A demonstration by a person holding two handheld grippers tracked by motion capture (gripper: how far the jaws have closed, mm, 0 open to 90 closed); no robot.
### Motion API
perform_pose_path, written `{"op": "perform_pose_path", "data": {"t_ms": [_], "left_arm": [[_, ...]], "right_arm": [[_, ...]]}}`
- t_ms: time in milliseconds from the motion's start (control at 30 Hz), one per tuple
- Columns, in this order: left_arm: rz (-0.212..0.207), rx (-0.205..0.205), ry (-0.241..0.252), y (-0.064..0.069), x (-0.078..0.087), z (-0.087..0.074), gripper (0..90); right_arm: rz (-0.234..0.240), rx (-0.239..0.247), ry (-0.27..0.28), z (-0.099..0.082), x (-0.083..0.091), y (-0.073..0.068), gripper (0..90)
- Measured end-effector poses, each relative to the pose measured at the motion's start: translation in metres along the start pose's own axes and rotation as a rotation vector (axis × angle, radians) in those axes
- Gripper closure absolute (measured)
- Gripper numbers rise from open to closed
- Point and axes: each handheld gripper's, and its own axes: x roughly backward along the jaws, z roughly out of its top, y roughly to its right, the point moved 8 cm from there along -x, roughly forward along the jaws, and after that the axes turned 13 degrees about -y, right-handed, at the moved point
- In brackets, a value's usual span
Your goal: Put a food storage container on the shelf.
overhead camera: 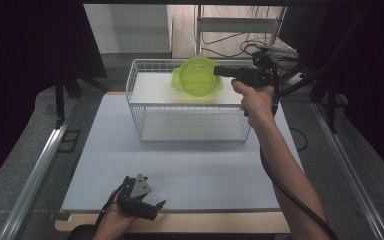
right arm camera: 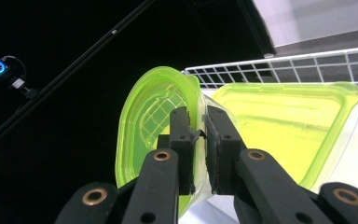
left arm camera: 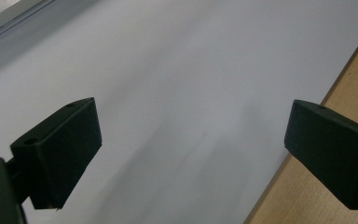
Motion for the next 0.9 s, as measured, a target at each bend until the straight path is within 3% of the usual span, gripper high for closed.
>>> {"op": "perform_pose_path", "data": {"t_ms": [467, 900], "left_arm": [[-0.008, 0.011, 0.016, -0.002, 0.002, 0.001, 3.0], [-0.002, 0.011, 0.012, -0.002, 0.002, 0.0, 2.9]], "right_arm": [[-0.082, -0.012, 0.013, 0.019, -0.011, 0.013, 81.8], [-0.104, -0.031, 0.008, 0.026, -0.022, 0.019, 81.6]]}}
